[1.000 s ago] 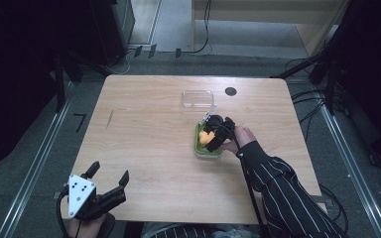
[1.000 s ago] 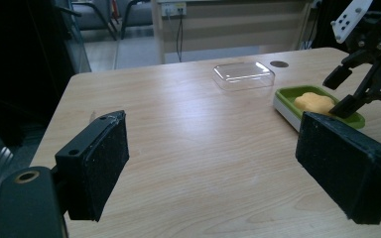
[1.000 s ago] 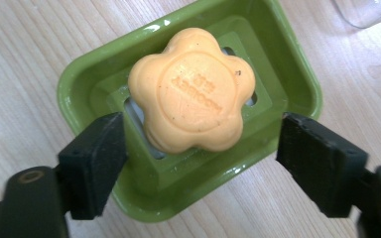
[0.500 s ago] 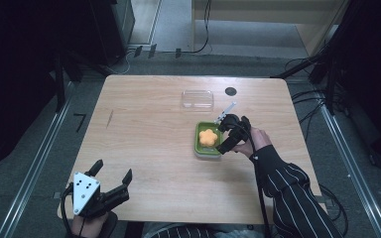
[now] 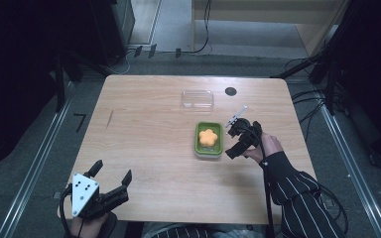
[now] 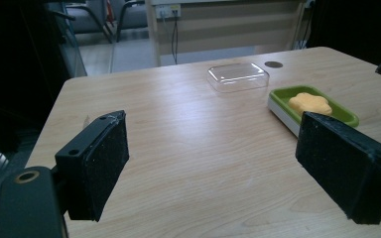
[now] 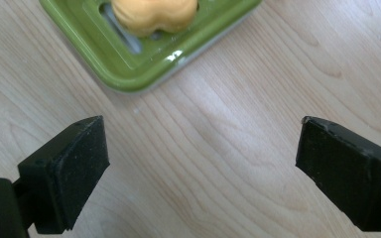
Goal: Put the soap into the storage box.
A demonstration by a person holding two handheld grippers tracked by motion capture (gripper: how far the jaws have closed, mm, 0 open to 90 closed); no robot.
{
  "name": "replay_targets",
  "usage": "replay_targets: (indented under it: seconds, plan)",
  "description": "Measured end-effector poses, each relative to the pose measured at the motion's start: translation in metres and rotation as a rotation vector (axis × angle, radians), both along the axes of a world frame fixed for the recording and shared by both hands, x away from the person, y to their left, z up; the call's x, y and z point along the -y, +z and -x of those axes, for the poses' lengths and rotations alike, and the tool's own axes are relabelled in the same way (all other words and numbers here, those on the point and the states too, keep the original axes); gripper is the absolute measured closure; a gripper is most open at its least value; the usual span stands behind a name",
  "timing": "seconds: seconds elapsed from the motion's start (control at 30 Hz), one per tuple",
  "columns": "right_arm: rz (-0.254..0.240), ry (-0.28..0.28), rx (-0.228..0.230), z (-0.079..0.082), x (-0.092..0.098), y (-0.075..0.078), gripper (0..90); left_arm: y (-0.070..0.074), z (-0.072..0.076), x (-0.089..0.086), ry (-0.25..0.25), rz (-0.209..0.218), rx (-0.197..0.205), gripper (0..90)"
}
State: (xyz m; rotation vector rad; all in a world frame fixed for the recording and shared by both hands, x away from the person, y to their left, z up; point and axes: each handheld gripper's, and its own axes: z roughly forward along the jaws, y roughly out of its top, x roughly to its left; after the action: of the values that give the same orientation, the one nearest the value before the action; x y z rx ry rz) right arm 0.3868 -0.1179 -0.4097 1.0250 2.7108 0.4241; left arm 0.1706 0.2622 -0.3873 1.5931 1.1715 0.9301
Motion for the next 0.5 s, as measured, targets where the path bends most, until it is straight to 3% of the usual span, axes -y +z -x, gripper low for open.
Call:
replay_targets:
  seconds: [0.27,0.5]
  plan:
    - [0.006,-0.027,0.001,0.013,0.014,0.000,6.3,0.000,0.002,0.001,-0.004,-0.004,0.007,13.8]
    - [0.013,-0.074,-0.029,0.022,0.035,-0.007,6.3,0.001,0.002,0.001,-0.003,-0.005,0.006,13.8]
